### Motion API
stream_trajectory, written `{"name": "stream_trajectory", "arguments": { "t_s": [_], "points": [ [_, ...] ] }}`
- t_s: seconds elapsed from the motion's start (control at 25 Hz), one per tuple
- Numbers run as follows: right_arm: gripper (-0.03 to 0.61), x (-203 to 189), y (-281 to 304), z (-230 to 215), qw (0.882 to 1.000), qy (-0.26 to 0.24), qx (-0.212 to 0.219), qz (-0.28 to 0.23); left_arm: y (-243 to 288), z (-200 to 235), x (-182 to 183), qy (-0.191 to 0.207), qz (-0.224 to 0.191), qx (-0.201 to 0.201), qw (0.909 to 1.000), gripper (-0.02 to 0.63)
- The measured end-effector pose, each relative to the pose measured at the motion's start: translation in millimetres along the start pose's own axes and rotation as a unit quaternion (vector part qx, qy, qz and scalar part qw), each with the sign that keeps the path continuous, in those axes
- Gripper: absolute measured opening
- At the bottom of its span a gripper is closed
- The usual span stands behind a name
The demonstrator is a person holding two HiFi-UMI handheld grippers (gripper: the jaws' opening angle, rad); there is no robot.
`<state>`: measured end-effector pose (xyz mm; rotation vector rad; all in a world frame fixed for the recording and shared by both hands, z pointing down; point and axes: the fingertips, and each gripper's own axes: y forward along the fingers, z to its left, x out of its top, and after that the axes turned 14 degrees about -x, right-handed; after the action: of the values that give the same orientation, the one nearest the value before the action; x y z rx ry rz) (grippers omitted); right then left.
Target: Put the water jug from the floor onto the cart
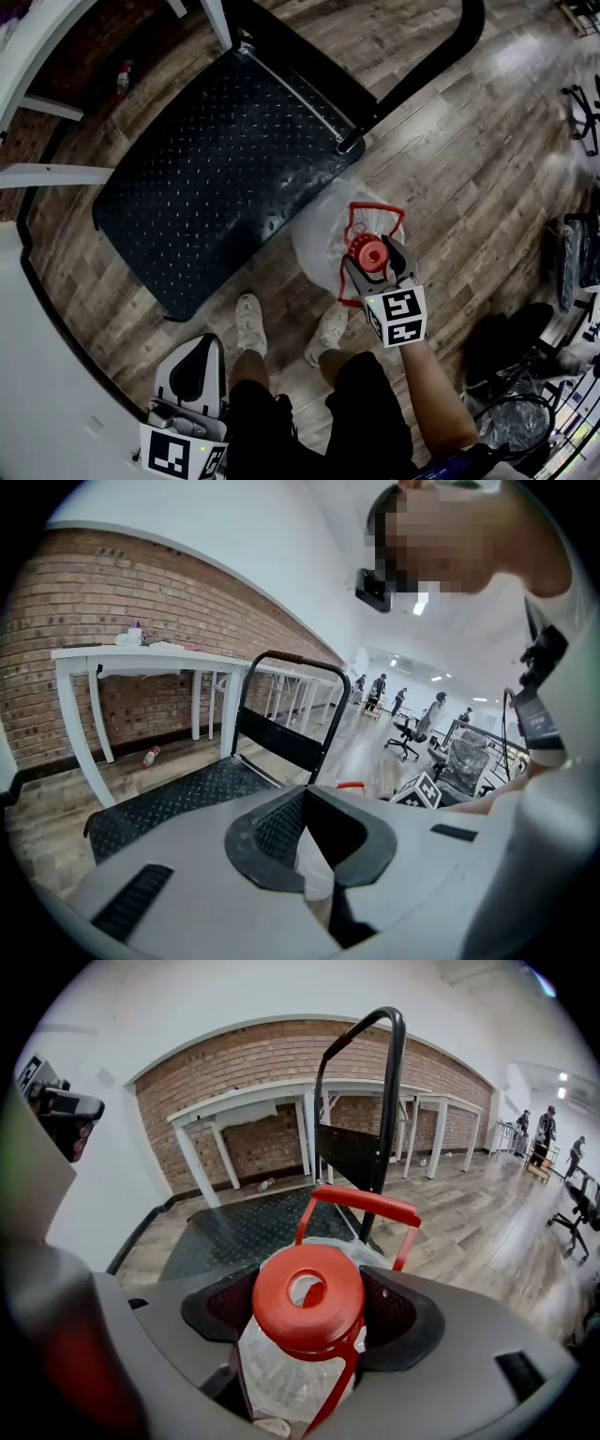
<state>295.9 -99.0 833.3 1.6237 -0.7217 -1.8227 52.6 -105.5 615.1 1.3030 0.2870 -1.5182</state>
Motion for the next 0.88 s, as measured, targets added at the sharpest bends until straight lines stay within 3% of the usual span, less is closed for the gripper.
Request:
{"name": "stream_trajectory", "arguments": {
  "t_s": [0.32,0.52,0.88],
  "points": [
    [0.316,-5.6,1.9,-2.7,1.0,-0.01,-0.025,0.001,-3.8,5.6,-7.8,-0.007,0.0,0.007,0.9999,-0.006],
    [0.316,-12.2,-15.0,-10.7,0.999,0.01,-0.045,-0.003,-6.2,8.7,-11.7,-0.011,0.0,0.012,0.9999,-0.006],
    [0.316,20.5,-78.9,-25.9,0.998,0.018,-0.064,-0.015,-14.2,-6.2,15.0,-0.003,-0.014,0.004,0.9999,-0.006]
  ]
}}
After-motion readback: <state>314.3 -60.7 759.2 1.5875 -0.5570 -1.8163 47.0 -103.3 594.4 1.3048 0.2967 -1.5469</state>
